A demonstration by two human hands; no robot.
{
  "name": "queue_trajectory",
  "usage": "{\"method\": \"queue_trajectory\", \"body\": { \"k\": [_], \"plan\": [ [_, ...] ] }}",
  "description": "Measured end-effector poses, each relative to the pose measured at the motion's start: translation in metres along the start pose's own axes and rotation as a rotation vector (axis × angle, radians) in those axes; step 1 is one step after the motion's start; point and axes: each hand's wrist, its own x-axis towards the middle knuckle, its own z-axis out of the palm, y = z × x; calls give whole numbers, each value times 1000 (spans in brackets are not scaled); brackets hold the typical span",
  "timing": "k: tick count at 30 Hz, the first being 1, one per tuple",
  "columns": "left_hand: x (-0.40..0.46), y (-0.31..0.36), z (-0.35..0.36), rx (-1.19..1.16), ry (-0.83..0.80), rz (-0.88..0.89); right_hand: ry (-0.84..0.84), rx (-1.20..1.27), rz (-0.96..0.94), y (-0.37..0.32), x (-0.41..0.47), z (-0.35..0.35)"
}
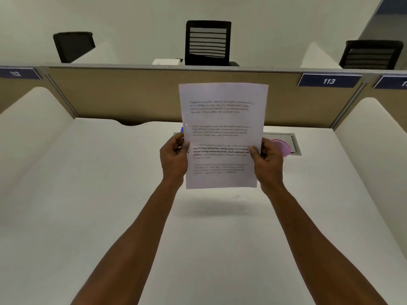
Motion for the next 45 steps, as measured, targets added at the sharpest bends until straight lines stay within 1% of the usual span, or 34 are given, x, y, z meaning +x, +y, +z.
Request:
{"method": "queue_trajectory", "body": {
  "k": [4,10,14,21,28,33,37,42,45],
  "plan": [
    [12,3,-47,58,82,-19,-13,45,91,1,-11,48],
    [34,-7,-117,288,124,-129,-10,58,286,16,-32,135],
    [51,-23,-159,463,125,-184,-61,-7,370,34,-44,187],
    [77,-59,-218,494,160,-327,-85,-206,416,72,-58,255],
    [86,-93,-246,545,146,-399,-96,-327,523,100,-67,286],
    [87,-111,-251,605,128,-411,-139,-511,461,109,-77,291],
    [89,-119,-252,653,104,-398,-123,-651,420,111,-75,294],
    [89,-123,-247,747,121,-351,-77,-738,409,110,-73,293],
    [89,-123,-244,811,90,-332,-55,-753,395,108,-73,292]
  ]
}}
